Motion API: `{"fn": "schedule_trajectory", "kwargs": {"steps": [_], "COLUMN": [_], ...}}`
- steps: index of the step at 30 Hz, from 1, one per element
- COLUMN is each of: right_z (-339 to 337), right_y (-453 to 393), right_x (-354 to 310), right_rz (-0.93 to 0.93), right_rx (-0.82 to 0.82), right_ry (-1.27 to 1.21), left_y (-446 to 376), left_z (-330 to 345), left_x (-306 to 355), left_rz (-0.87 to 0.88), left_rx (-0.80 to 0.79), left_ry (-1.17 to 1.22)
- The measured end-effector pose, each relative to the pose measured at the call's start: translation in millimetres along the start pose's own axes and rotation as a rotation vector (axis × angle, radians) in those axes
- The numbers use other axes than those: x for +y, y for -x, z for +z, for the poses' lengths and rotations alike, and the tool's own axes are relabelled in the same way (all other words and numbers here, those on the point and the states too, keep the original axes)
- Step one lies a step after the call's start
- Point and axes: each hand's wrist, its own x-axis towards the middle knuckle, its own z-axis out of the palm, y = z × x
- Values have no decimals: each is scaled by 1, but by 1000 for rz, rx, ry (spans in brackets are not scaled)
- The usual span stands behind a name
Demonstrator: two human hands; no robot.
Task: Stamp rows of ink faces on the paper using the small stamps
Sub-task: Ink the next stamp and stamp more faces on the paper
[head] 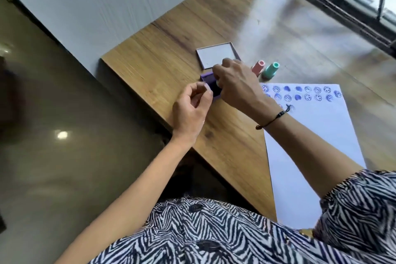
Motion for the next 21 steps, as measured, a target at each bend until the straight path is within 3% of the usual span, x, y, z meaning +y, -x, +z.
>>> {"fn": "schedule_trajectory", "kwargs": {"steps": [21], "right_z": [-3], "right_y": [-3], "right_x": [-6], "right_rz": [30], "right_rx": [-44], "right_ry": [13], "left_y": [0], "left_z": [2], "left_x": [5], "left_rz": [25], "left_rx": [-15], "left_ry": [-84]}}
